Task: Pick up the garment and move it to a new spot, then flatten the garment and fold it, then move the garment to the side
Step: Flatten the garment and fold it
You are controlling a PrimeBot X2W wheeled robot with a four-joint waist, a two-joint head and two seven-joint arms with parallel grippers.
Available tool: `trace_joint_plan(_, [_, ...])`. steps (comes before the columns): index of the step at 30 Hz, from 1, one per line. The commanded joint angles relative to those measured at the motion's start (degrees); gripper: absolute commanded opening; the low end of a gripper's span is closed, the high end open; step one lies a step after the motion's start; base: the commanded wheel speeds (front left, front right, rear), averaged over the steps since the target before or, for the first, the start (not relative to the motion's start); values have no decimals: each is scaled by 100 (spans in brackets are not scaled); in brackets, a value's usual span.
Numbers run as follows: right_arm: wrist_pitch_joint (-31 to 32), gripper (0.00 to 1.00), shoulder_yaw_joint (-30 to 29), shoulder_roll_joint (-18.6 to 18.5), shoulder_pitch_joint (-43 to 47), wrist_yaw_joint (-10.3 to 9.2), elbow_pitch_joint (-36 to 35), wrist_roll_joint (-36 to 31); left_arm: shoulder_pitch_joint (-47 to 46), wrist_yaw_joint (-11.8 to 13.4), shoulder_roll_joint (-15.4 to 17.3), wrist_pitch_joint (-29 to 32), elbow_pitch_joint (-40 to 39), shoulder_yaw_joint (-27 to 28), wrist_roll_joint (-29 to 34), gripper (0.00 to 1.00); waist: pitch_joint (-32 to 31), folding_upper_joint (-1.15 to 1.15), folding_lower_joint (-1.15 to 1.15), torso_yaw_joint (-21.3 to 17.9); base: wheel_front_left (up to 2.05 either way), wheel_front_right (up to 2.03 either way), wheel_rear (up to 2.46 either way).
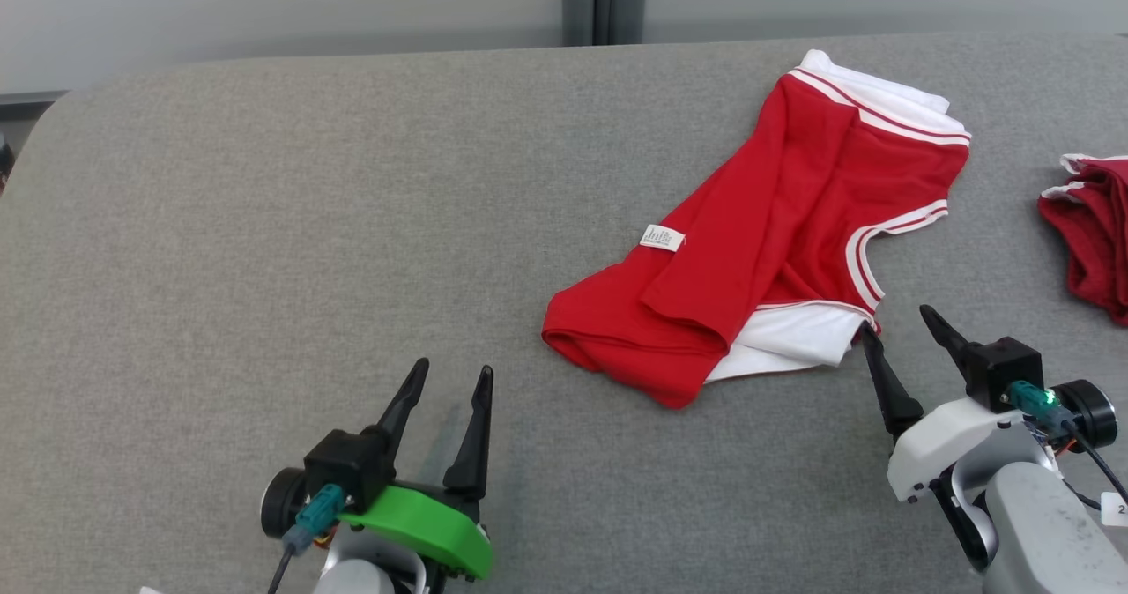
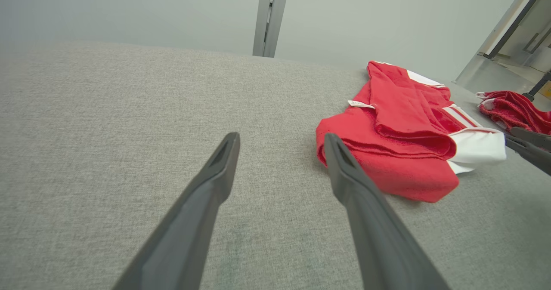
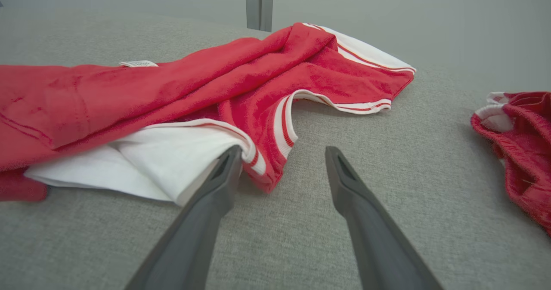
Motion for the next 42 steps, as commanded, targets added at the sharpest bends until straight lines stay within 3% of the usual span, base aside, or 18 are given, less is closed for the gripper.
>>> trace_joint_plan(1, [-5,100,-89,20,116,-5,-147,-28,-148,-19,23,0,-42,-72,-1,100,12,0,0,-29,0,0,0])
trace_joint_plan(10, [-7,100,-398,288,203,-5,-864,1,-1087,-19,27,0,138,-1292,-300,100,190,0,0,-290,0,0,0])
trace_joint_plan(21, [-7,100,-366,473,54,-5,-1069,-28,-2568,-19,28,0,1679,-2426,-1162,100,472,0,0,-863,0,0,0])
trace_joint_plan(34, [-7,100,-420,594,123,-5,-1105,-89,-3165,-19,30,0,2944,-3183,-2232,100,585,0,0,-1160,0,0,0])
trace_joint_plan(42, [-7,100,-393,653,24,-5,-1091,-111,-3395,11,26,0,3335,-2920,-2132,100,670,0,0,-1173,0,0,0])
